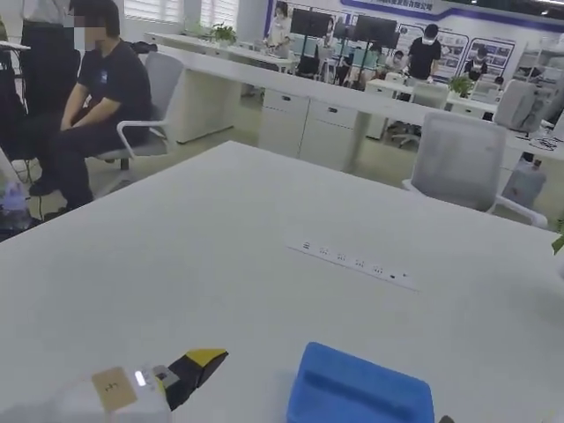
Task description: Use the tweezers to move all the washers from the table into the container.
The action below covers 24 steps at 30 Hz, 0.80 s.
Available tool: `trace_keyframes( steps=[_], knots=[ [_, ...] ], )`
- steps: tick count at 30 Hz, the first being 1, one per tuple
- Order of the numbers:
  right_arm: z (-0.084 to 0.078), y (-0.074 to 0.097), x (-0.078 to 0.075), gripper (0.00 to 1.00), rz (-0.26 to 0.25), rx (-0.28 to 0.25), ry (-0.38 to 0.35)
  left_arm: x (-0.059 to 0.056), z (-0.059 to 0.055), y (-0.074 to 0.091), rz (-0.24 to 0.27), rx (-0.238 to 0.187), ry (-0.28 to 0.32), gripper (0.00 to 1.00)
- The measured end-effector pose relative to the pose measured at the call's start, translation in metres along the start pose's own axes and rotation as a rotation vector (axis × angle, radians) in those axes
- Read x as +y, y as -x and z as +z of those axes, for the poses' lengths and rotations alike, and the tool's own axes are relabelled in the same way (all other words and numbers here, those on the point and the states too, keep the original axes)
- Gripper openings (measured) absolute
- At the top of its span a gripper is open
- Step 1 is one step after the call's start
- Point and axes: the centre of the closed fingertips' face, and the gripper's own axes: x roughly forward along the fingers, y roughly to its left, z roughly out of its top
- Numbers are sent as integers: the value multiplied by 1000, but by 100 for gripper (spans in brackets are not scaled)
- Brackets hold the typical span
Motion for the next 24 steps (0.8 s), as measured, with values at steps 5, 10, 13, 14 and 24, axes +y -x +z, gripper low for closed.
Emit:
trace_keyframes(
  steps=[5,10,13,14,24],
  knots=[
    [12,4,-8,3,-17,-32,-17,-2,0,0,-13,-4,8,93],
    [20,6,-17,3,-25,-56,-54,-1,2,0,-4,-14,-17,93],
    [23,7,-22,3,-31,-68,-78,-1,1,0,-8,-11,-4,93],
    [25,6,-26,3,-34,-76,-93,0,0,0,-2,-3,-5,93],
    [33,-1,-46,3,-65,-112,-144,-1,0,-1,-14,-9,2,92]
  ],
)
